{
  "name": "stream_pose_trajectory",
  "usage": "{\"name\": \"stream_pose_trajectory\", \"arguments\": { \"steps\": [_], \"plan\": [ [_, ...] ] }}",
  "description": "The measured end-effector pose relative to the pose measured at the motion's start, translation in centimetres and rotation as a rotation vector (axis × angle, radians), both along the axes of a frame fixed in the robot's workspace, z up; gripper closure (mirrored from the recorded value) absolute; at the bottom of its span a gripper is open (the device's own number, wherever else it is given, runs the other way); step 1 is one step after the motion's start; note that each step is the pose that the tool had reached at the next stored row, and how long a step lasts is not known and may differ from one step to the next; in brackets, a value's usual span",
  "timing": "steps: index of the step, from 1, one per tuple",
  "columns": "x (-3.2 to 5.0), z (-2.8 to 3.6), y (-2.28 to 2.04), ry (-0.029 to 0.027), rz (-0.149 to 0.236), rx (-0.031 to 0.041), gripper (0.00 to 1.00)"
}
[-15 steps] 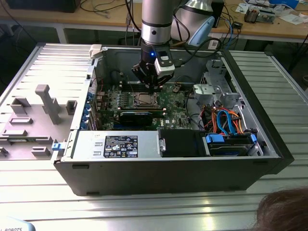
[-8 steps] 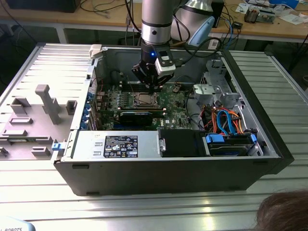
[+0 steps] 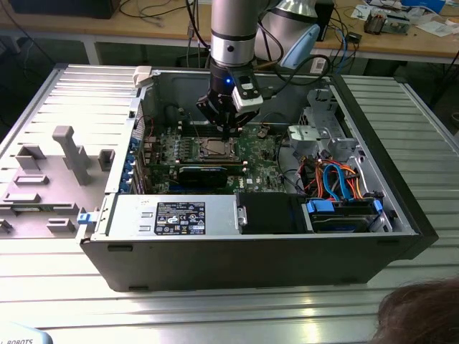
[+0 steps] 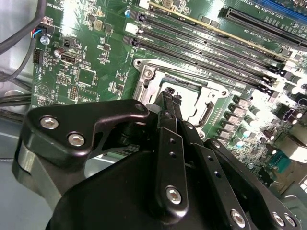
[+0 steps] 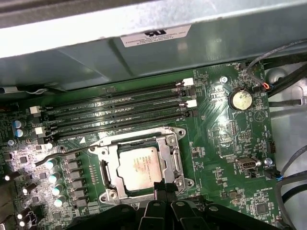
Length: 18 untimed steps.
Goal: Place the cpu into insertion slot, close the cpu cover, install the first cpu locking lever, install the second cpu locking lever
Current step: 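Install the first cpu locking lever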
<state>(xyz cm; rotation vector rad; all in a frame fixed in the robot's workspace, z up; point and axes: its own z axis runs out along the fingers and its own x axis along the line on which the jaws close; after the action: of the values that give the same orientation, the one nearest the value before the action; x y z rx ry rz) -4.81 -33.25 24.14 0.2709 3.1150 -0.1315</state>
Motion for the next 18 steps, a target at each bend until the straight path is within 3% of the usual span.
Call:
{"name": "stream_pose_trajectory", "arguments": {
  "steps": [18],
  "plan": [
    [0.00, 0.00, 0.00, 0.0000, 0.042, 0.0000, 0.89]
  ]
}}
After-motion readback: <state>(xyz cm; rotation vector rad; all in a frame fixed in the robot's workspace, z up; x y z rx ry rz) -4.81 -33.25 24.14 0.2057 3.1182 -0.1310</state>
